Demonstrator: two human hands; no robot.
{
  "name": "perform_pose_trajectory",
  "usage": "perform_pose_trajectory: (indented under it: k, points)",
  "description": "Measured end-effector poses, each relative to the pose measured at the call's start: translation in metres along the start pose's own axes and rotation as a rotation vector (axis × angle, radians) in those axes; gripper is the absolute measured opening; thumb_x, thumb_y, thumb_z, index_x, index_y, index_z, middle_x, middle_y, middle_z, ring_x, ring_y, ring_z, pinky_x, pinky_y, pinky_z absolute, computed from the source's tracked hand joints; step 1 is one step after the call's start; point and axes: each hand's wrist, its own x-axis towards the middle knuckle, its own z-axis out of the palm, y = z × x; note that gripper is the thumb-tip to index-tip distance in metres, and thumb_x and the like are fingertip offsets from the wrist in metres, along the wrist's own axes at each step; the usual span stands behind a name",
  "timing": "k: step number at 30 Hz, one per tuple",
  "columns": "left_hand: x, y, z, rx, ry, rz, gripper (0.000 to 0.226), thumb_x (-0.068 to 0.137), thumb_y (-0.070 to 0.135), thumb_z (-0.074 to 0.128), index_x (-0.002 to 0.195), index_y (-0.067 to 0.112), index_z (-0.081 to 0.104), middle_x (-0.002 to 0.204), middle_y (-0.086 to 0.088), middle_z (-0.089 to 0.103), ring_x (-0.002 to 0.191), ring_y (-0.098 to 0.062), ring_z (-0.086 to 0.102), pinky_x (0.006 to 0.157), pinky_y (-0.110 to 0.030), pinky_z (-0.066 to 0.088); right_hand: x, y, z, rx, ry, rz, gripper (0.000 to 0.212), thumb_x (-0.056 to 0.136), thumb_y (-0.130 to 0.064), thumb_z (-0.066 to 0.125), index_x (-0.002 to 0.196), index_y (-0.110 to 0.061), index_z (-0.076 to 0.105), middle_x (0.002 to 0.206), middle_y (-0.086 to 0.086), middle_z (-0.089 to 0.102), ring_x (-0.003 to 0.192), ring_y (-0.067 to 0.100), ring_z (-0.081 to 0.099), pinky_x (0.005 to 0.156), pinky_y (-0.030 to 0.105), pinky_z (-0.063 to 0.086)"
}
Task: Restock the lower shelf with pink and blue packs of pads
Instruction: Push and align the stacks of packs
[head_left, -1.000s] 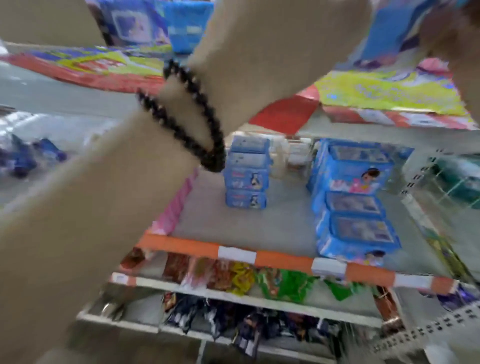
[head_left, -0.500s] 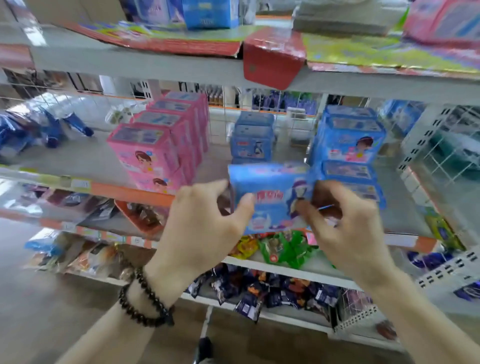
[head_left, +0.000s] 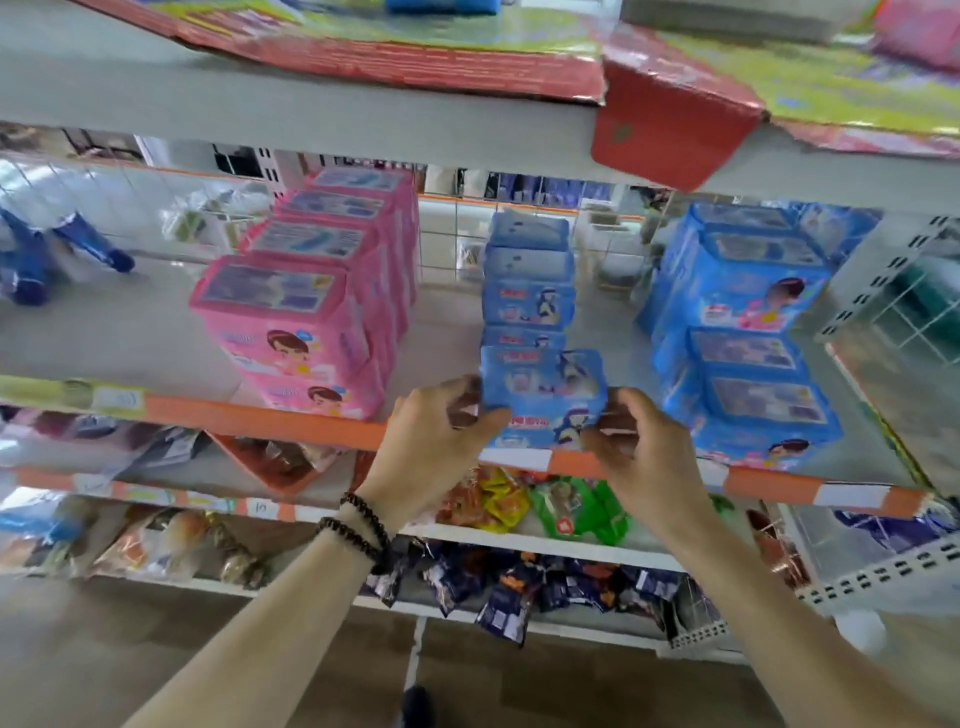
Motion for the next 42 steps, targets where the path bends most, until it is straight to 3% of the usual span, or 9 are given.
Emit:
perform_pose_trajectory:
  k: [4, 9, 14, 18, 23, 25, 29, 36, 42]
  points:
    - [0.025, -0.026, -0.002, -0.179, -0.074, 0.001, 0.020, 0.091, 0.035, 0.072, 0.108, 0.025, 0.074, 0.101, 0.022, 0.076, 0.099, 0.004, 0.069, 0.088, -0.022, 0.056, 0.007, 0.011, 0.031, 0.018, -0.008, 0.059, 0.024, 0.085, -0.007, 0.076, 0.106, -0.009, 0.065, 0.090, -0.009, 0.068, 0.083, -0.005, 0.065, 0.074, 0.011, 0.055]
    - [0.050, -0.062, 0.009, -0.208, -0.036, -0.043, 0.010, 0.097, 0.023, 0.065, 0.101, 0.030, 0.069, 0.099, 0.023, 0.074, 0.097, 0.009, 0.067, 0.086, -0.022, 0.056, 0.012, 0.005, 0.043, 0.251, -0.064, 0.238, 0.029, 0.087, -0.044, 0.065, 0.104, -0.020, 0.063, 0.099, -0.015, 0.070, 0.089, -0.010, 0.066, 0.073, 0.009, 0.050]
    - [0.066, -0.081, 0.024, -0.233, -0.063, -0.068, 0.025, 0.091, 0.008, 0.071, 0.108, 0.025, 0.064, 0.110, 0.016, 0.071, 0.104, 0.006, 0.066, 0.089, -0.018, 0.056, 0.029, 0.034, 0.059, 0.148, 0.047, 0.227, 0.010, 0.094, -0.025, 0.066, 0.087, -0.018, 0.065, 0.089, -0.004, 0.073, 0.087, 0.003, 0.069, 0.078, 0.020, 0.052]
    - [0.086, -0.097, 0.035, -0.170, -0.102, -0.092, 0.026, 0.087, 0.003, 0.073, 0.100, 0.023, 0.063, 0.115, 0.014, 0.068, 0.100, 0.003, 0.067, 0.090, -0.021, 0.057, 0.043, 0.065, 0.074, 0.044, -0.030, 0.207, 0.007, 0.091, -0.011, 0.070, 0.087, -0.006, 0.070, 0.089, 0.004, 0.071, 0.080, 0.001, 0.066, 0.067, 0.008, 0.045]
    - [0.098, -0.108, 0.046, -0.121, -0.061, -0.108, 0.034, 0.086, 0.004, 0.075, 0.112, 0.020, 0.061, 0.114, 0.001, 0.070, 0.105, -0.010, 0.069, 0.093, -0.028, 0.058, 0.058, 0.085, 0.083, -0.047, -0.031, 0.149, 0.025, 0.089, -0.032, 0.068, 0.090, -0.010, 0.078, 0.095, 0.008, 0.074, 0.085, 0.022, 0.068, 0.077, 0.043, 0.055]
    - [0.102, -0.109, 0.047, -0.115, -0.030, -0.106, 0.031, 0.088, 0.004, 0.073, 0.111, 0.021, 0.060, 0.113, 0.003, 0.069, 0.104, -0.004, 0.067, 0.088, -0.017, 0.056, 0.065, 0.086, 0.084, -0.069, -0.029, 0.108, 0.039, 0.087, -0.045, 0.061, 0.093, -0.010, 0.078, 0.098, 0.007, 0.075, 0.087, 0.022, 0.068, 0.078, 0.045, 0.056]
    - [0.103, -0.111, 0.049, -0.081, 0.002, -0.114, 0.030, 0.088, 0.007, 0.072, 0.108, 0.026, 0.062, 0.100, 0.018, 0.068, 0.090, 0.018, 0.061, 0.078, -0.002, 0.048, 0.069, 0.088, 0.086, -0.074, -0.038, 0.120, 0.031, 0.088, -0.039, 0.066, 0.098, -0.012, 0.077, 0.103, 0.004, 0.075, 0.093, 0.021, 0.067, 0.083, 0.044, 0.055]
    - [0.105, -0.117, 0.050, -0.055, 0.000, -0.125, 0.026, 0.086, 0.012, 0.074, 0.107, 0.023, 0.065, 0.104, 0.008, 0.071, 0.096, 0.000, 0.067, 0.080, -0.009, 0.051, 0.067, 0.088, 0.087, -0.083, -0.016, 0.067, 0.017, 0.091, -0.022, 0.071, 0.099, -0.007, 0.076, 0.103, 0.004, 0.074, 0.091, 0.018, 0.065, 0.083, 0.039, 0.055]
    - [0.106, -0.120, 0.049, -0.048, -0.022, -0.132, 0.033, 0.085, 0.016, 0.076, 0.116, 0.016, 0.065, 0.112, 0.005, 0.070, 0.101, -0.004, 0.066, 0.091, -0.025, 0.057, 0.064, 0.094, 0.093, -0.233, 0.013, 0.047, 0.027, 0.091, -0.031, 0.066, 0.104, -0.008, 0.074, 0.111, 0.006, 0.072, 0.106, 0.028, 0.062, 0.091, 0.053, 0.050]
